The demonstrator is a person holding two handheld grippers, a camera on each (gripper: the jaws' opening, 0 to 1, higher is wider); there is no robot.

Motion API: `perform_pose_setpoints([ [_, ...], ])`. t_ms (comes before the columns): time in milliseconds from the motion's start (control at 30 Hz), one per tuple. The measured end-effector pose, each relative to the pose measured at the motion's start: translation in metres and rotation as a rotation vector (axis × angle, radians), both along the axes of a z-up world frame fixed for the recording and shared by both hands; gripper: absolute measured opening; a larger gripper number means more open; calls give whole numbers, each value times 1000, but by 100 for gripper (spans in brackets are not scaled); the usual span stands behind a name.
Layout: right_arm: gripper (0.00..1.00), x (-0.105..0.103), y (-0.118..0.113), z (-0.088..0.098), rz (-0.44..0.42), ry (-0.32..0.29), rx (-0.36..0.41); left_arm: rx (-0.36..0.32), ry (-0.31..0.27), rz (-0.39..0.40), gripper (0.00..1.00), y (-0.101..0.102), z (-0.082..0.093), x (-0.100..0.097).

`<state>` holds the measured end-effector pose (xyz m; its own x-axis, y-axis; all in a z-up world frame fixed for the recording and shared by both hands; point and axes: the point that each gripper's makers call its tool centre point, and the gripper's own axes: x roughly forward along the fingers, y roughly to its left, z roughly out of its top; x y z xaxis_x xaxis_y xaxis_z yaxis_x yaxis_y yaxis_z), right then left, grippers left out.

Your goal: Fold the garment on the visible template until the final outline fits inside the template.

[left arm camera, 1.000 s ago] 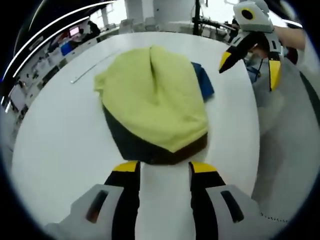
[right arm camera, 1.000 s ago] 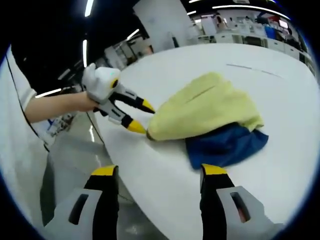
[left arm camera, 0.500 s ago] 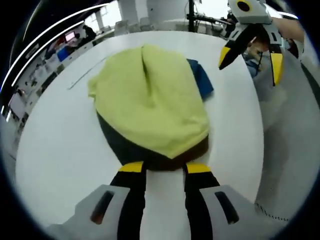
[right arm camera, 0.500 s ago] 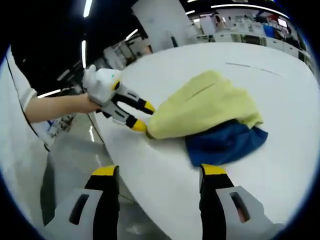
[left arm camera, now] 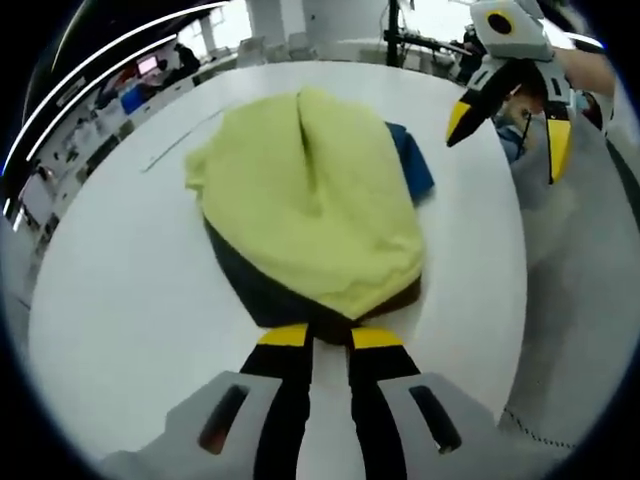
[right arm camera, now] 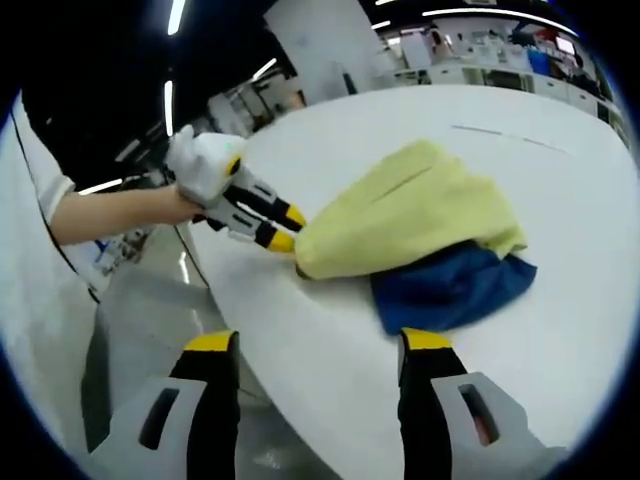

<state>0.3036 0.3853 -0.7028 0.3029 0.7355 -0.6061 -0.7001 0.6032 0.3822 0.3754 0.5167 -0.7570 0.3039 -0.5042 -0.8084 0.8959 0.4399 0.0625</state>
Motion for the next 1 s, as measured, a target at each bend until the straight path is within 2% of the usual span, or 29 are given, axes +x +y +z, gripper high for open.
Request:
perform_pose_setpoints([
  [267, 63, -2, -1, 0, -1, 2, 0, 2, -2, -6, 3, 0, 4, -1],
  [500, 64, -1, -1, 0, -3, -4, -2, -23, 21, 19, 2, 1, 16, -1],
  [600, 63, -2, 0, 0, -1, -5, -5, -55, 41, 44, 2, -2, 25, -1],
  [700, 63, -3, 0, 0, -1, -5, -4, -115, 90, 94, 2, -7, 37, 0],
  [1000, 63, -5, 3, 1, 2, -9, 1, -185, 128, 152, 1, -19, 60, 8],
])
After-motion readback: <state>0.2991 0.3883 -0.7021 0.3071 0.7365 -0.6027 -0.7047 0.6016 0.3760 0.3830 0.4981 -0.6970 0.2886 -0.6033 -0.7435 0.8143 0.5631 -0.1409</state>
